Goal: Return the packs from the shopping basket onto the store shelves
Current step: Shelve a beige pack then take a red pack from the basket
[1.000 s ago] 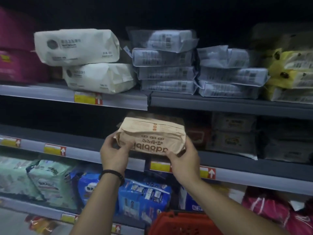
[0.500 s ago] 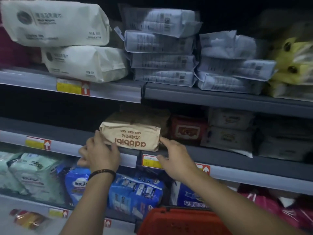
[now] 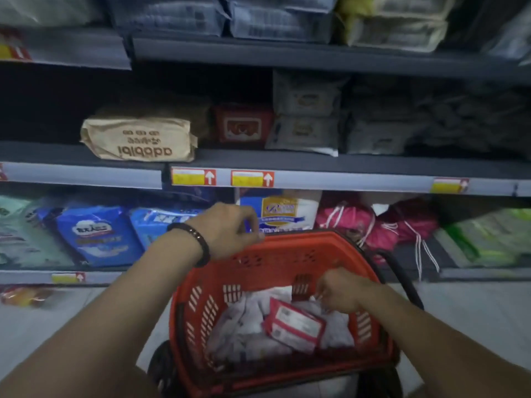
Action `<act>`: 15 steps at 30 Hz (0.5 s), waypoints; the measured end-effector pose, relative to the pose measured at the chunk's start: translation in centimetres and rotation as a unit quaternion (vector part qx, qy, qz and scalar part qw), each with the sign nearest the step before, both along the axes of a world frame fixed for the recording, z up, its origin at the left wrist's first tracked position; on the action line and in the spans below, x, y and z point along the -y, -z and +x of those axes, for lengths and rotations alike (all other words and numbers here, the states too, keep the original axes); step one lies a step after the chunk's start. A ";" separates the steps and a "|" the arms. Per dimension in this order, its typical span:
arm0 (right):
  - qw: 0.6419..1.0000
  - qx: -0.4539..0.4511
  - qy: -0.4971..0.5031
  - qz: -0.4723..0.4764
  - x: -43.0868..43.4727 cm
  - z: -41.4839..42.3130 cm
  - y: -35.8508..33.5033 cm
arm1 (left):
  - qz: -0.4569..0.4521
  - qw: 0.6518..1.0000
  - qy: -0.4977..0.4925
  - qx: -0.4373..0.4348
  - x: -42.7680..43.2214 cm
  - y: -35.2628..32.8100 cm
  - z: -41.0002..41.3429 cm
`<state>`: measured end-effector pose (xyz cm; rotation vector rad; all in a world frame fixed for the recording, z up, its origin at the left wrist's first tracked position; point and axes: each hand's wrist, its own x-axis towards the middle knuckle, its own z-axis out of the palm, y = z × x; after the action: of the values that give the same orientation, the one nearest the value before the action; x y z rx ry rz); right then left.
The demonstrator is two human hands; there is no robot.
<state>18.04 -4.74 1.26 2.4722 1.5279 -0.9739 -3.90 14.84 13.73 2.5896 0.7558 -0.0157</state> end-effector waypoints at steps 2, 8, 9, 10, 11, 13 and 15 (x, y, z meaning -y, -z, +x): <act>0.995 -0.005 -0.017 -0.095 1.4 0.0 1.9 | -0.001 0.987 0.087 -0.136 2.7 0.4 0.7; 0.993 -0.029 0.001 -0.110 1.2 -2.0 7.5 | -0.028 0.916 0.121 -0.382 5.1 5.5 1.1; 0.994 -0.026 0.015 -0.110 1.0 -1.9 9.5 | -0.018 0.910 0.121 -0.396 5.2 5.8 1.5; 0.993 -0.019 0.030 -0.109 0.8 -1.5 11.8 | -0.014 0.911 0.125 -0.393 5.3 5.8 2.1; 0.993 -0.014 0.044 -0.105 0.6 -1.1 13.7 | -0.022 0.919 0.129 -0.372 5.3 5.6 2.7; 0.992 -0.013 0.074 -0.102 0.0 -1.4 13.8 | -0.042 0.940 0.133 -0.310 5.0 5.4 4.0; 0.991 -0.025 0.090 -0.094 -1.0 -1.8 13.3 | -0.061 0.953 0.133 -0.264 4.3 5.4 4.7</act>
<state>16.25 -3.76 -12.07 2.5012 1.1785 -1.1576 0.79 10.51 8.31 2.5631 0.5425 -0.8374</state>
